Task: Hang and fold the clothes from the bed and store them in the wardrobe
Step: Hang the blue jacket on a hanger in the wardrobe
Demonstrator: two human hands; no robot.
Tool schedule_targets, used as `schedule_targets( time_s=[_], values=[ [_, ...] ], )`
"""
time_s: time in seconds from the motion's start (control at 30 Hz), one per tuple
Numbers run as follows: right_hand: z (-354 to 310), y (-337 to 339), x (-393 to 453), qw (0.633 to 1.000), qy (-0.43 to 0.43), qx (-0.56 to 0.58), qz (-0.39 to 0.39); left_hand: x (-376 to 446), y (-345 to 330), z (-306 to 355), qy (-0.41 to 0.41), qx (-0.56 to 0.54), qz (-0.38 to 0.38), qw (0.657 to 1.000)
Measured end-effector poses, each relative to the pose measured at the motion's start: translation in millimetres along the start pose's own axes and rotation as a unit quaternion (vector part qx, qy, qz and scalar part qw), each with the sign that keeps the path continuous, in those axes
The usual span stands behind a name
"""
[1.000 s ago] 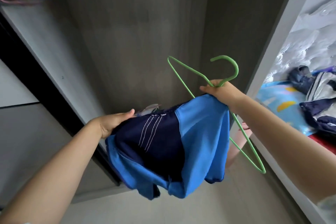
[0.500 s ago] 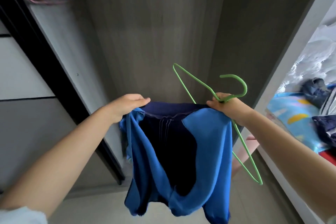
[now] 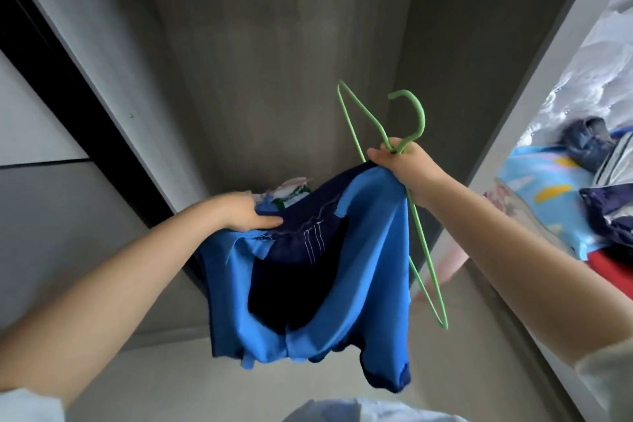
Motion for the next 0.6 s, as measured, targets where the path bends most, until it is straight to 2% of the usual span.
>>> schedule_targets(
  time_s=[0.07, 0.13, 0.17, 0.2, 0.27, 0.3, 0.33, 0.37, 0.43, 0.47, 0.53, 0.6],
  values=[
    [-4, 1, 0, 1.0, 0.01, 0.022, 0.018, 6, -16, -1, -0.027, -0.147, -0.091, 0.985],
    [-9, 5, -1, 0.999, 0.026, 0.033, 0.03, 7, -27, -1, -0.055, -0.337, -0.147, 0.928],
    [-12, 6, -2, 0.998, 0.035, 0.036, 0.03, 8, -28, -1, -0.08, -0.367, -0.138, 0.917],
    [-15, 6, -3, 0.998, 0.045, 0.042, 0.029, 9, -27, 1, -0.103, -0.356, -0.092, 0.924],
    [-19, 4, -5, 0.996, 0.059, 0.056, 0.023, 12, -19, 5, -0.112, -0.317, 0.097, 0.937],
    [-22, 3, -5, 0.996, 0.064, 0.065, 0.024, 6, -16, 13, -0.134, -0.337, 0.194, 0.912],
    [-24, 1, -5, 0.995, 0.069, 0.073, 0.024, -1, -20, 25, -0.182, -0.376, 0.234, 0.878],
    [-27, -1, -6, 0.994, 0.073, 0.078, 0.023, -7, -25, 43, -0.24, -0.39, 0.224, 0.86],
    [-32, -4, -8, 0.994, 0.079, 0.078, 0.019, -10, -48, 83, -0.309, -0.338, 0.143, 0.877],
    [-35, -4, -9, 0.994, 0.081, 0.076, 0.017, -5, -61, 99, -0.314, -0.309, 0.126, 0.889],
    [-37, 1, -14, 0.994, 0.084, 0.073, 0.014, 4, -67, 111, -0.266, -0.323, 0.15, 0.896],
    [-36, 17, -21, 0.993, 0.088, 0.068, 0.036, 16, -61, 111, -0.231, -0.396, 0.147, 0.876]
  ],
)
Point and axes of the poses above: each hand's wrist, its own x-axis towards the middle knuckle, its own y-axis out of the back of the hand, z = x × y, the point moved 5 cm from there along x, towards the middle knuckle, and after that the axes turned 9 degrees about -z, right-handed, at the moved point
